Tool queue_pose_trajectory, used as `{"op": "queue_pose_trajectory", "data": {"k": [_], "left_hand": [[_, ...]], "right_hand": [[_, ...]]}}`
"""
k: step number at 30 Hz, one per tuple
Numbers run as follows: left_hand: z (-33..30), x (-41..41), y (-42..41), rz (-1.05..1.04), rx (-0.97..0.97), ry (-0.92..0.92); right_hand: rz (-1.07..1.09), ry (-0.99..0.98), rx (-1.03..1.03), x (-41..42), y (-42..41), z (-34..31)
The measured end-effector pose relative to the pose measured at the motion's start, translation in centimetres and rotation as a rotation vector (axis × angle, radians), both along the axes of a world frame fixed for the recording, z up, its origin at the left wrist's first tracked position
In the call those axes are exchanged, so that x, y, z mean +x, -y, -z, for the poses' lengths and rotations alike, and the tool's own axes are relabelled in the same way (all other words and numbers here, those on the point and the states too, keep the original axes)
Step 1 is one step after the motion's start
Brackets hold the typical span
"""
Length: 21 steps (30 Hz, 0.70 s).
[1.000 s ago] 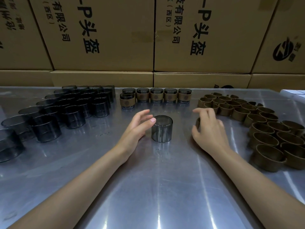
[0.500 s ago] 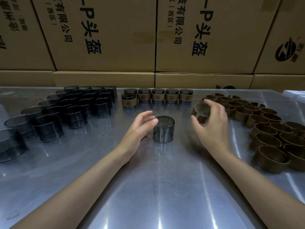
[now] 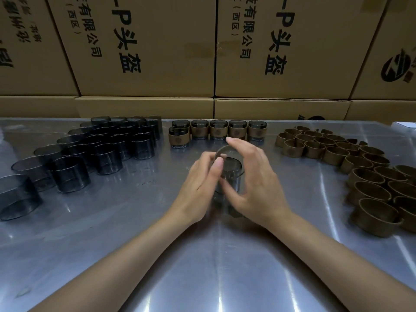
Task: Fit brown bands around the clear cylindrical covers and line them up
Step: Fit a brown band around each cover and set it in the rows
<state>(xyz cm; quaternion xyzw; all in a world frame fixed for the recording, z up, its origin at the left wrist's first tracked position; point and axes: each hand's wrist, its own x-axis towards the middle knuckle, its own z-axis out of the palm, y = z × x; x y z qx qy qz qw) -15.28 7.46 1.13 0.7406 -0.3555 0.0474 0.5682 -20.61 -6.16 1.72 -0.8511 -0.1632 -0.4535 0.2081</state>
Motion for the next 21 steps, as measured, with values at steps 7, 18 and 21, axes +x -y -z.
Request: {"op": "queue_pose_trajectory", "data": {"k": [7, 18, 21], "left_hand": [[0.6, 0.7, 0.3, 0.085, 0.013, -0.182], [0.6, 1.3, 0.3, 0.044, 0.104, -0.151], [0.5, 1.4, 0.3, 0.091, 0.061, -0.19]], "right_hand": [[-0.074, -0.456, 0.208, 0.4, 0.9, 0.8], [-0.235, -0.623, 0.585, 1.6, 1.5, 1.3], [-0.229, -0.653, 0.615, 1.7, 1.6, 1.4]]}}
